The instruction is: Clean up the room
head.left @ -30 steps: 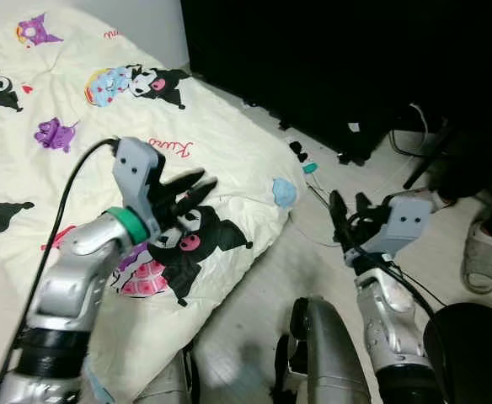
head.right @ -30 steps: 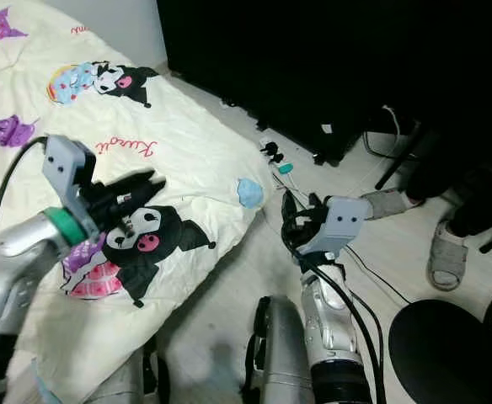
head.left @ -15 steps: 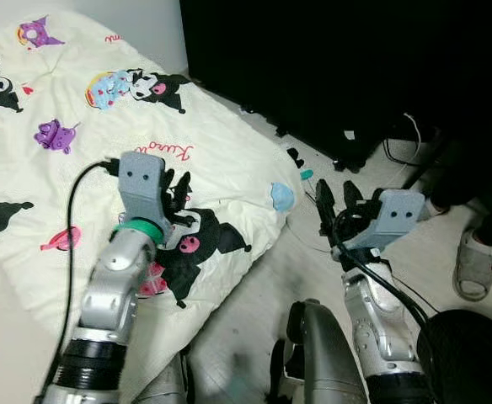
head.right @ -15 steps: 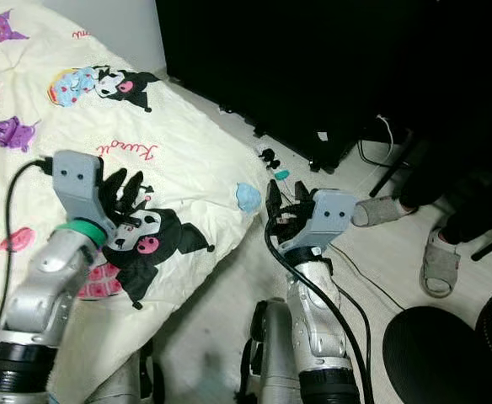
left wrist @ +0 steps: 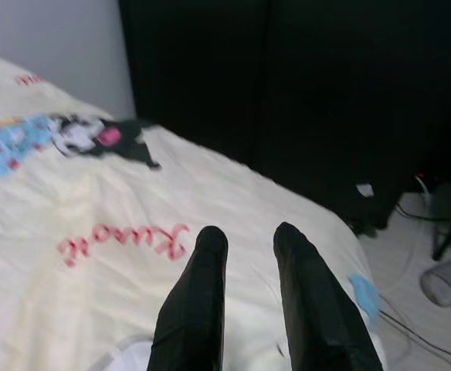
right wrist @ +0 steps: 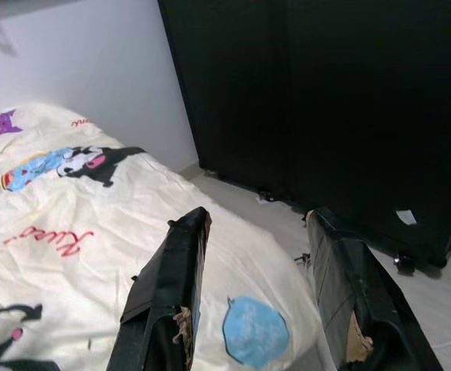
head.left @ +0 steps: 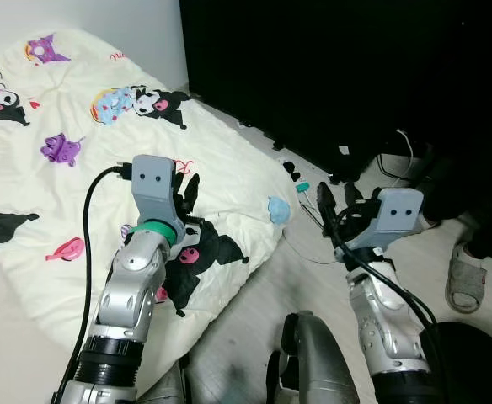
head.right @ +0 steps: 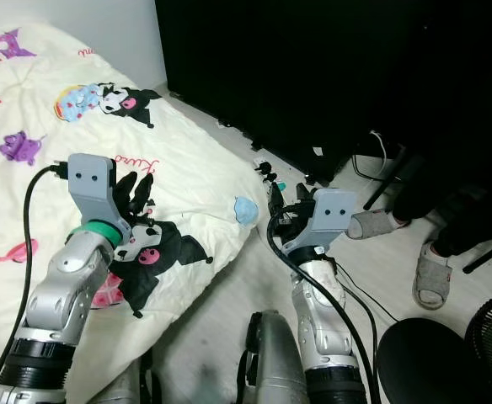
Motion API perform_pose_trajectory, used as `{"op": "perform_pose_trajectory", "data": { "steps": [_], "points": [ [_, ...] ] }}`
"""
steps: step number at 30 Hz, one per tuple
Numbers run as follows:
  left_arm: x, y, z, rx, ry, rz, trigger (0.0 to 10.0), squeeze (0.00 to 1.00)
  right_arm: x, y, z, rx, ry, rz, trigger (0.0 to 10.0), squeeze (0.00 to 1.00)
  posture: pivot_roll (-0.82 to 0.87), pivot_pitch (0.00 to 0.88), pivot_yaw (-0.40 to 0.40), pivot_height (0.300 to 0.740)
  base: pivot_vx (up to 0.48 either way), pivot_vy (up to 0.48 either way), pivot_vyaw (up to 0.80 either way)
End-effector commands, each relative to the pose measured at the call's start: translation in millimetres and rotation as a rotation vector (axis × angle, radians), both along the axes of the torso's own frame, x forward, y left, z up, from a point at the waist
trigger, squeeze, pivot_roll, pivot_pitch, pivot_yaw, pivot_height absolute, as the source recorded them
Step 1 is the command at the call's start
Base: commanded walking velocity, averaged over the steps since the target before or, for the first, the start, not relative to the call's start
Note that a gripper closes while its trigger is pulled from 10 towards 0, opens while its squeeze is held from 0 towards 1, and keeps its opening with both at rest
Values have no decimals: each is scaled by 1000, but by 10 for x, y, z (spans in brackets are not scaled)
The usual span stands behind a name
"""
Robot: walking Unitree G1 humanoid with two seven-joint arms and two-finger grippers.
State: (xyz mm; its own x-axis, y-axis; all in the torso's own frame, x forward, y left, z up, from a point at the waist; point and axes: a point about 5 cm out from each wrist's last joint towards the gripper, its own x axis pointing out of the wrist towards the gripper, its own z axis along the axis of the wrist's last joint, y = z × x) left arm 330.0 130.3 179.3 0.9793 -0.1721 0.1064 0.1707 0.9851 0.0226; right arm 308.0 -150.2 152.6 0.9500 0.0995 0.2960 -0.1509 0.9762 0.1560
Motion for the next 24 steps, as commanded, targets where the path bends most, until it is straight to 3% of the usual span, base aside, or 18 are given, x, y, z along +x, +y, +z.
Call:
{"op": "perform_pose_trajectory", "data": {
  "steps": [1,11,24],
  "points": [
    [9,-6,-51,27,9,-3,10000,0,-13,-41,-59,4,27,-19,10000,0,-19,110,26,670,0,0,0],
    [7,-62,-43,31,-1,-19,10000,0,-16,-99,-100,1,41,-37,10000,0,-12,114,30,714,0,0,0],
    [29,-90,-15,18,-10,-31,10000,0,6,-125,-117,6,58,-67,10000,0,-14,119,34,739,0,0,0]
  ]
}}
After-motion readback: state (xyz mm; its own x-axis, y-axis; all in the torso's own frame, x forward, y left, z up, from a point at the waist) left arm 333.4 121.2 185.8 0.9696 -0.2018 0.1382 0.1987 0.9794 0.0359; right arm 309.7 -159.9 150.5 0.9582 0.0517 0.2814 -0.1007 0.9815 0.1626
